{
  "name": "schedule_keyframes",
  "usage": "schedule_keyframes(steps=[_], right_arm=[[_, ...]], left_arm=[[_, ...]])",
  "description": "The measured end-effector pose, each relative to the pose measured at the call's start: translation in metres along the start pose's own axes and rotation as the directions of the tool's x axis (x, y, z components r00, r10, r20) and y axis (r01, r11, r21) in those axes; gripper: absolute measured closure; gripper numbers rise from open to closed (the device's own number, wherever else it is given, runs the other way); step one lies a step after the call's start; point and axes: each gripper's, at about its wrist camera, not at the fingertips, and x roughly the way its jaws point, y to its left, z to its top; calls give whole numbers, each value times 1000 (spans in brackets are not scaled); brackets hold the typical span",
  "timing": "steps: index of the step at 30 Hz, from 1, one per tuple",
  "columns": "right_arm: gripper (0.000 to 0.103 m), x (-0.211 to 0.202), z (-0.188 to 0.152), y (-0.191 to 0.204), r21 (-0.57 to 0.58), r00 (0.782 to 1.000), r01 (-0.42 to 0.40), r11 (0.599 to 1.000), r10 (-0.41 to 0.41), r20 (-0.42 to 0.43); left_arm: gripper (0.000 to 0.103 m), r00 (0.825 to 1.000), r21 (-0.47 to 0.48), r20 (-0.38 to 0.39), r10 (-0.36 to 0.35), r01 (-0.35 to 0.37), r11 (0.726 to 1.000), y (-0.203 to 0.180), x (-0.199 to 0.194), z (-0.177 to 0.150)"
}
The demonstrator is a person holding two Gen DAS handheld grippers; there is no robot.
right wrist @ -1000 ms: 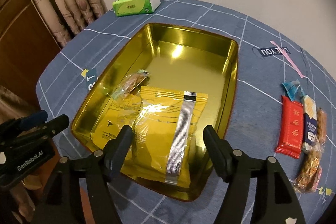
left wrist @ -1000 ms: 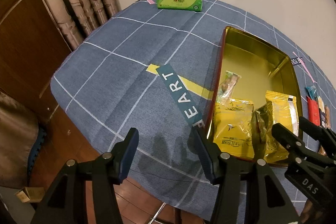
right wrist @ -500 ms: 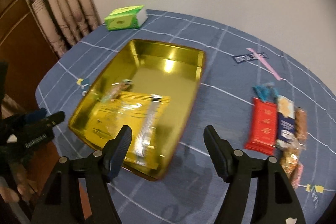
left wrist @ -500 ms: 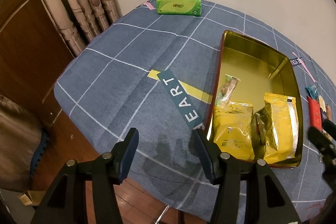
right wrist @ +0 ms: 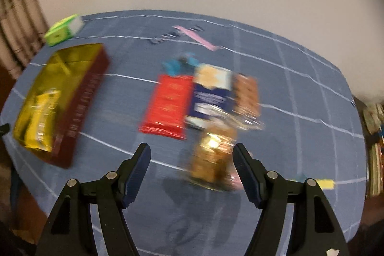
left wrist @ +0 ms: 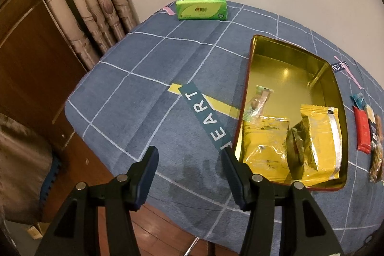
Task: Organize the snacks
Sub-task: 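Move the right gripper to the pink wrapped packet and grasp it, then grasp the clear twisted-dough snack bag with the left gripper while the right holds the pink packet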
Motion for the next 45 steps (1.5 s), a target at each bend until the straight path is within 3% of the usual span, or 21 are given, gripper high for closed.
schedule_keyframes(steps=[10, 15, 22, 28, 30, 38, 41, 45], right_arm=[[38, 29, -21, -45, 93, 998, 4, 996, 2, -61], [54, 33, -23, -48, 96, 998, -21, 995, 25, -49], [64, 33, -22, -47, 72, 999, -50, 996, 51, -19], [70, 35, -30, -50, 61, 997, -71, 996, 74, -37], [80, 40, -34, -54, 80, 994, -96, 992, 100, -50], [81, 42, -35, -66, 72, 990, -137, 988, 139, -23], [80, 45, -33, -67, 55, 986, -164, 985, 165, -16], [78, 47, -31, -69, 43, 982, -187, 981, 187, -8]], left_arm=[[47, 1000, 42, 6, -24, 24, 999, -22, -12, -1], [47, 999, 72, 10, -39, 39, 997, -41, -23, -4], [47, 996, 159, 8, -92, 90, 983, -91, -41, -8], [47, 986, 259, -8, -168, 165, 952, -151, -51, -15], [47, 981, 296, -18, -192, 189, 936, -174, -53, -19], [47, 958, 412, -82, -275, 284, 866, -247, -51, -36], [47, 946, 415, -114, -305, 324, 850, -265, -48, -38], [47, 943, 419, -129, -308, 333, 844, -279, -44, -40]])
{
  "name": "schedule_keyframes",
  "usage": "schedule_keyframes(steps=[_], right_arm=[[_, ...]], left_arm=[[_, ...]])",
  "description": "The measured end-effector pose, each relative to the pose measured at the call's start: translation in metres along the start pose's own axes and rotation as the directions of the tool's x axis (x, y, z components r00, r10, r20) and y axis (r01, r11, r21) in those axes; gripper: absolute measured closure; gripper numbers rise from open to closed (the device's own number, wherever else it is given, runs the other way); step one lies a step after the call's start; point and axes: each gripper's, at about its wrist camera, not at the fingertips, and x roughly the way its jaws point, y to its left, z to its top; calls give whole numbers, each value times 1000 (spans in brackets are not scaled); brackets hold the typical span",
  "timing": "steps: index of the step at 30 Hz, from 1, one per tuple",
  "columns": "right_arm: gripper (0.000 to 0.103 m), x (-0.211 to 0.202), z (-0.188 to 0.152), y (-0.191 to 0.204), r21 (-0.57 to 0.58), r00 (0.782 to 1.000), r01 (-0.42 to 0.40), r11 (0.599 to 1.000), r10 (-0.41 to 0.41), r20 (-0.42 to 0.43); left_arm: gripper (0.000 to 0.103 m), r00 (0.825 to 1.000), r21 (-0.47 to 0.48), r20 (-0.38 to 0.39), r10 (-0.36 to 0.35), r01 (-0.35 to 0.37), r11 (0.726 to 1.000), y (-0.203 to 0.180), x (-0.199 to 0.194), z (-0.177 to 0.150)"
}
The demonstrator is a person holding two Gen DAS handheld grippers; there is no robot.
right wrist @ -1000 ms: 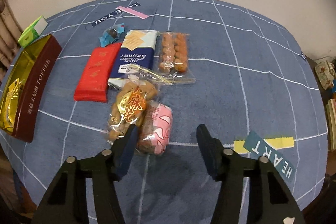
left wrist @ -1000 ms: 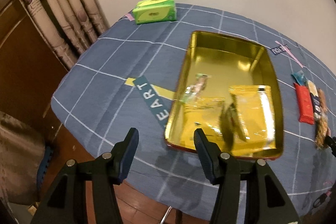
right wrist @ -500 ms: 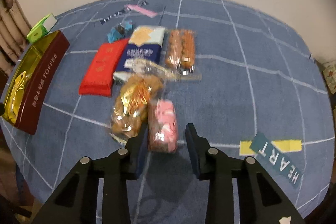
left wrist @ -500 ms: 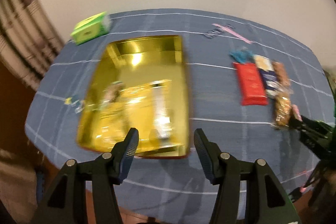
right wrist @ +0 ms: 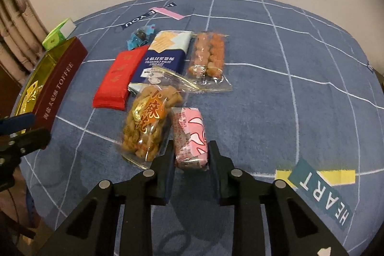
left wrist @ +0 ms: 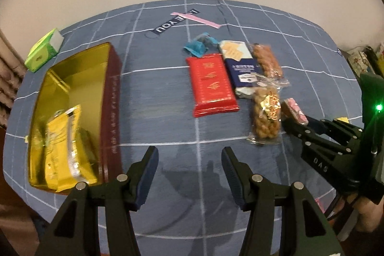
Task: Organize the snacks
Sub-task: 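Grasp the clear twisted-dough snack bag with the left gripper while the right holds the pink packet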
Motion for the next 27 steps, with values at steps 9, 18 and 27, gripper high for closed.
schedule_keyframes(steps=[9, 18, 27], right_arm=[[81, -1, 0, -8, -27, 1000, -12, 1000, 13, 23], [81, -9, -2, -50, 7, 996, 77, 997, -78, 39], [81, -12, -6, -70, 59, 997, 58, 997, -61, 45]], left_arm=[[47, 999, 25, -31, -36, 37, 999, -27, 21, 8], [47, 994, 16, -32, -105, 105, 994, -53, 37, 20], [47, 991, 37, -62, -118, 121, 992, -83, 62, 33]])
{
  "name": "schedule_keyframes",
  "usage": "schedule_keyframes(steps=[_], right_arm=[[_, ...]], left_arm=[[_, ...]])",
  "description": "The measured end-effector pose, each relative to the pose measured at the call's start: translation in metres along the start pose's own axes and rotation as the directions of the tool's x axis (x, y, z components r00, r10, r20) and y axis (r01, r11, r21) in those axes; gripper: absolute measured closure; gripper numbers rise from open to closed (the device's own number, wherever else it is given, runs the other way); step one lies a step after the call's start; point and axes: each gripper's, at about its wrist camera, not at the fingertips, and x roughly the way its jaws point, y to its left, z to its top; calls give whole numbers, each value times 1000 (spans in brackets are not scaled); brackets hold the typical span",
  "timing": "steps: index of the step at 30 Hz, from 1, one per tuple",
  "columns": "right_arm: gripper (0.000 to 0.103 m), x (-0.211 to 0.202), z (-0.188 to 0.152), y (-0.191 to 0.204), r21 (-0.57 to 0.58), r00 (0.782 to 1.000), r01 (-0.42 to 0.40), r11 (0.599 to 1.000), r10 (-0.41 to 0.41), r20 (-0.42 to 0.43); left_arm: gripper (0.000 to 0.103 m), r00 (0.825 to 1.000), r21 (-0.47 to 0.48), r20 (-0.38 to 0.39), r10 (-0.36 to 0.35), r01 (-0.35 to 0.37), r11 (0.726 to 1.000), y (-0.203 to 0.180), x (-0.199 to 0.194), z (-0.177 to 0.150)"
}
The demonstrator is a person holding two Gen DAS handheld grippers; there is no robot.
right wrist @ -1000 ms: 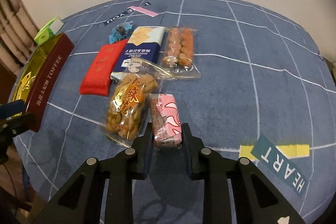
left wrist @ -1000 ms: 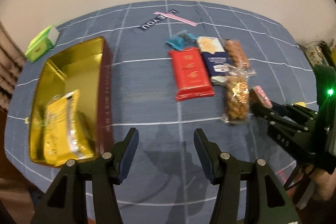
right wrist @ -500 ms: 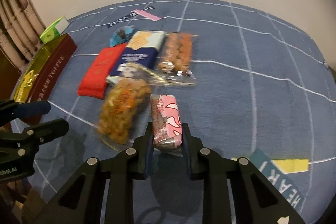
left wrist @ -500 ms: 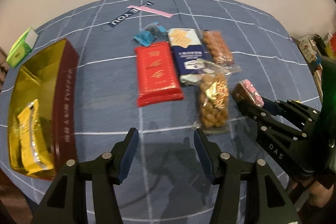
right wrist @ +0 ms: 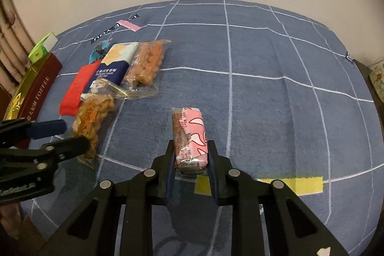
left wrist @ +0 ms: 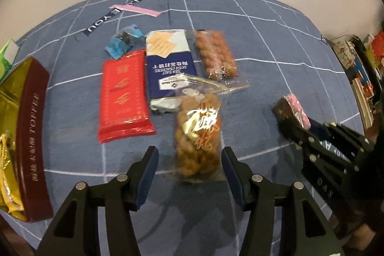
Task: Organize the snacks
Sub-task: 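Grasp the clear twisted-dough snack bag with the left gripper while the right holds the pink packet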
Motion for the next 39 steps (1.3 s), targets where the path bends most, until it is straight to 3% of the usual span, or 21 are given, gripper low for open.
schedule_keyframes(steps=[15, 17, 19, 39], right_arm=[[81, 0, -1, -7, 38, 999, -34, 999, 34, -2], [81, 0, -1, -6, 39, 999, -34, 999, 34, -3], [81, 0, -1, -7, 38, 999, -33, 999, 33, -3], [81, 1, -3, 5, 3, 999, 44, 999, -44, 3]], left_arm=[[47, 1000, -4, -7, -12, 12, 1000, -4, 13, 8], [59, 1000, 2, 1, -14, 14, 1000, -6, 12, 8], [60, 1000, 3, -1, -10, 10, 1000, -6, 12, 8], [62, 999, 6, 36, -24, 24, 1000, 1, -23, -14]])
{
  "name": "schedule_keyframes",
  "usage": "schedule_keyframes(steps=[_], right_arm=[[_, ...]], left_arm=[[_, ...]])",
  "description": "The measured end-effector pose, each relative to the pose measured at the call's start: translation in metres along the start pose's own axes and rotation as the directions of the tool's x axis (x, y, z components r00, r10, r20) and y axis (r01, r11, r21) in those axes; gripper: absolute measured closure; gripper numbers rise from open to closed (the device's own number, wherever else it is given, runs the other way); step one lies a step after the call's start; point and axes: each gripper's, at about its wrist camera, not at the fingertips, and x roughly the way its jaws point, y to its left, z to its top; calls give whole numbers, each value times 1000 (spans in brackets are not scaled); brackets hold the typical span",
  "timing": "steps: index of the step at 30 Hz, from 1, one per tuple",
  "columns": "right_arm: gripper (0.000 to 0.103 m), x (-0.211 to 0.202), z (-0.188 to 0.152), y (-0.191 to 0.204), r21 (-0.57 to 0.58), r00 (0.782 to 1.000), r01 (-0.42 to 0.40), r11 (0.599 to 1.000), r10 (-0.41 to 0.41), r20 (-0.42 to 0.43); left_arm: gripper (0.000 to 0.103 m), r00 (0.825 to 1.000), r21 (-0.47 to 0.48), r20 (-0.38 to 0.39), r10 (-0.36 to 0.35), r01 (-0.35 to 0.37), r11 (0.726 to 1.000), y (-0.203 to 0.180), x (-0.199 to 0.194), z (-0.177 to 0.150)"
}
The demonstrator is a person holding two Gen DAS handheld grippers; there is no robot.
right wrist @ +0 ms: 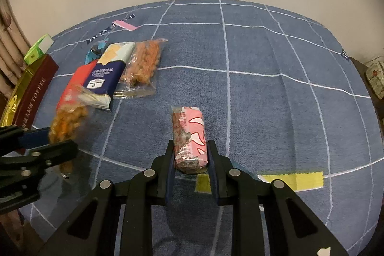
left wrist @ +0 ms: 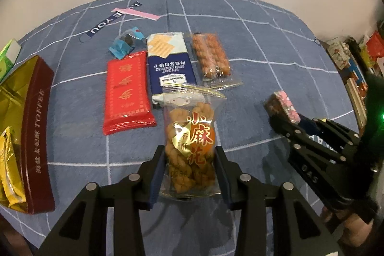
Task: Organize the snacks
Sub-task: 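Grasp the clear twisted-dough snack bag with the left gripper while the right holds the pink packet, then carry the twisted-dough bag into the gold tin and open the left gripper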
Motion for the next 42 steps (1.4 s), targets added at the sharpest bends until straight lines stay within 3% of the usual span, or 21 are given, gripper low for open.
schedule_keyframes(steps=[13, 21, 25, 36, 42], right_arm=[[81, 0, -1, 7, -26, 999, 49, 998, -49, -1], [81, 1, 1, 9, -34, 998, 65, 997, -65, -10], [81, 2, 2, 10, -30, 997, 72, 997, -73, -16], [81, 3, 4, 12, -19, 995, 92, 996, -93, -27], [81, 4, 5, 13, -15, 994, 106, 994, -107, -33]], left_arm=[[62, 997, -43, 74, 20, -17, 999, 26, -51, -1], [62, 995, -110, 75, 61, -53, 993, 72, -73, -1], [62, 989, -133, 96, 114, -101, 986, 100, -90, -2], [62, 955, -295, 63, 288, -258, 920, 221, -122, -16], [62, 952, -324, -17, 305, -294, 899, 262, -108, -38]])
